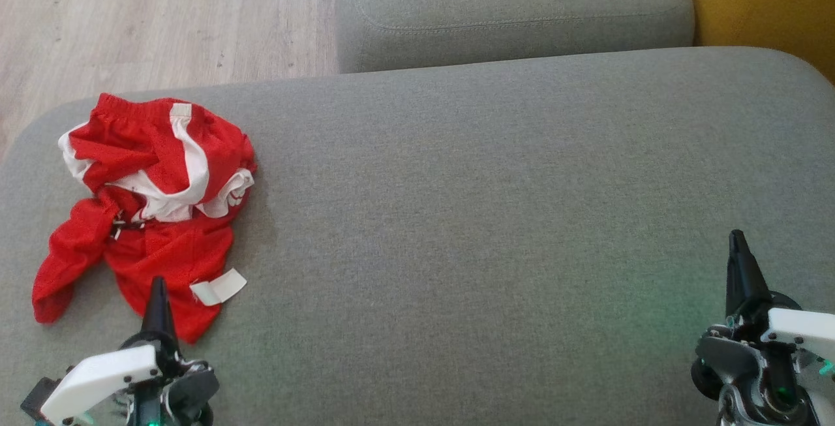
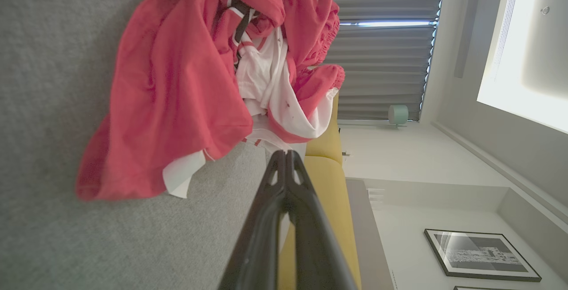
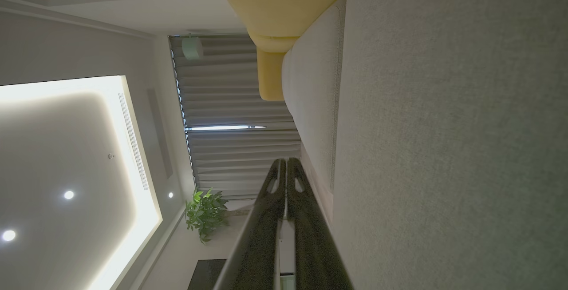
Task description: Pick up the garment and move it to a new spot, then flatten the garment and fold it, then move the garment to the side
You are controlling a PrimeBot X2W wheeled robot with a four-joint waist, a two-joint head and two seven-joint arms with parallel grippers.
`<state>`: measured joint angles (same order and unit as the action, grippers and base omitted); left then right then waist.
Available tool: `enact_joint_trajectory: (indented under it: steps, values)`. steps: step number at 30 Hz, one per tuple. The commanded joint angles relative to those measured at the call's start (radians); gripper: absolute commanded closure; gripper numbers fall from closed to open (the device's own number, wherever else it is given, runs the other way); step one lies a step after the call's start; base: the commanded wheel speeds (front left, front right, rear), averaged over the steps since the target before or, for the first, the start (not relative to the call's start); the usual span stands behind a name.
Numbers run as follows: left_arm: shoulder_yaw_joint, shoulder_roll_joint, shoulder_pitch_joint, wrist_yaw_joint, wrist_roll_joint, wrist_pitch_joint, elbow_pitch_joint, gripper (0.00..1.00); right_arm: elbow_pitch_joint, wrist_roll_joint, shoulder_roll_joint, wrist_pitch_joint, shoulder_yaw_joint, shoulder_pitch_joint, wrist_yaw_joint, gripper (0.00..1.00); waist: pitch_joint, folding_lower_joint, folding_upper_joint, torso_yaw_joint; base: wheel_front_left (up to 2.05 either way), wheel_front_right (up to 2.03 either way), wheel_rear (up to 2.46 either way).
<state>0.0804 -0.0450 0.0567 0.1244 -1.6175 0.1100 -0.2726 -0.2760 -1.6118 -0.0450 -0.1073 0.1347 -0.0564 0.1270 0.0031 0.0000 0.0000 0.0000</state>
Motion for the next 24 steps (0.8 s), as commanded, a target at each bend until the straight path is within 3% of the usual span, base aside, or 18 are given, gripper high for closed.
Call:
enact_joint_trajectory:
  steps: [1, 24]
  values:
    - [0.033, -0.005, 0.051, 0.006, 0.009, 0.003, 0.028, 1.00, 0.031, 0.003, -0.005, -0.006, -0.021, -0.051, 0.004, 1.00, 0.000, 0.0000, 0.0000, 0.000, 0.00, 0.00, 0.00]
    - [0.033, -0.005, 0.051, 0.006, 0.009, 0.003, 0.028, 1.00, 0.031, 0.003, -0.005, -0.006, -0.021, -0.051, 0.004, 1.00, 0.000, 0.0000, 0.0000, 0.000, 0.00, 0.00, 0.00]
